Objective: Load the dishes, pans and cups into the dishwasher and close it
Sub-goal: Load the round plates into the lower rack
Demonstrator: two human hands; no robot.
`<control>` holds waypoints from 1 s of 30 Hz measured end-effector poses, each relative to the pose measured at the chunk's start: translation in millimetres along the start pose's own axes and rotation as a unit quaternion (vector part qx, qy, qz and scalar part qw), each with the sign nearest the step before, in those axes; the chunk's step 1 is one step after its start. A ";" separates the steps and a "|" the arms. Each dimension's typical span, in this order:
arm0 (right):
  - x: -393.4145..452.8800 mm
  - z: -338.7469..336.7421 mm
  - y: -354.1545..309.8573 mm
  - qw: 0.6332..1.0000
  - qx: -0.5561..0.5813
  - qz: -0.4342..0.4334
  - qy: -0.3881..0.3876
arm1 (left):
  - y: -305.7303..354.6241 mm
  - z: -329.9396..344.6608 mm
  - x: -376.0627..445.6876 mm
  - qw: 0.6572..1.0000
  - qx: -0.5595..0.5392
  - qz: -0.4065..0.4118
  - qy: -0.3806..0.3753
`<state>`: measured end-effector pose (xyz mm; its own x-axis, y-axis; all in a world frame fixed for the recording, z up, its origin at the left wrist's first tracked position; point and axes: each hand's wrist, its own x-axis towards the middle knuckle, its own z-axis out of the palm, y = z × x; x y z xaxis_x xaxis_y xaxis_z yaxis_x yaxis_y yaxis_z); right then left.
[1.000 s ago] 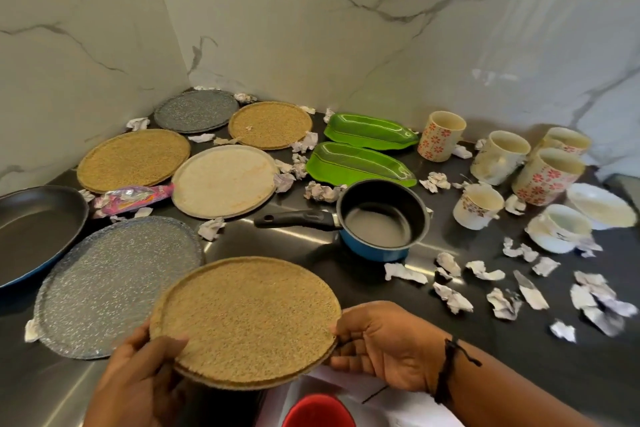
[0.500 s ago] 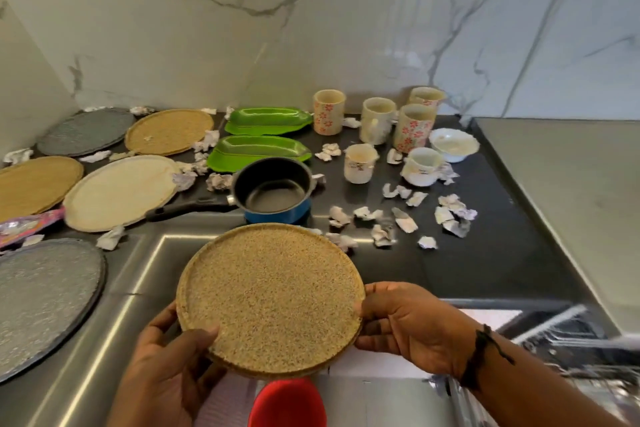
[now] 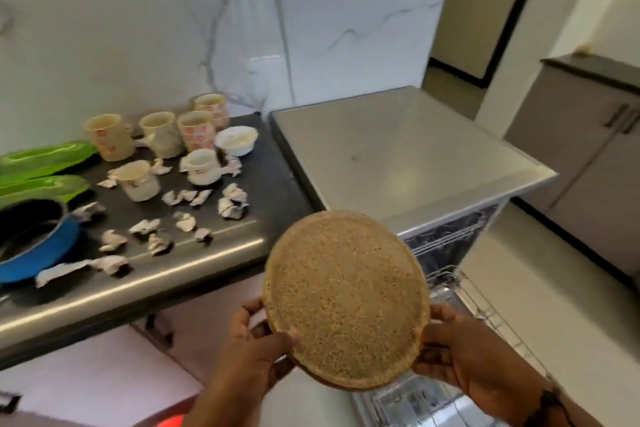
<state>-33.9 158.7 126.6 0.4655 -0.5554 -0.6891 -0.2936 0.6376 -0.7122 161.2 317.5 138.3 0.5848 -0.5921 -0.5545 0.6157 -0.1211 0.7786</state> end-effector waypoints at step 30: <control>80.0 -200.8 194.1 0.846 -0.057 0.102 0.520 | -247.9 263.3 249.9 0.634 0.596 0.033 -0.492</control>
<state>-221.3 130.8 -93.6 -0.5733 -0.6472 -0.5024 -0.3853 0.7542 -0.5318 15.7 -10.2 -116.0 -0.3844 -0.7669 -0.5139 -0.5723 -0.2388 0.7845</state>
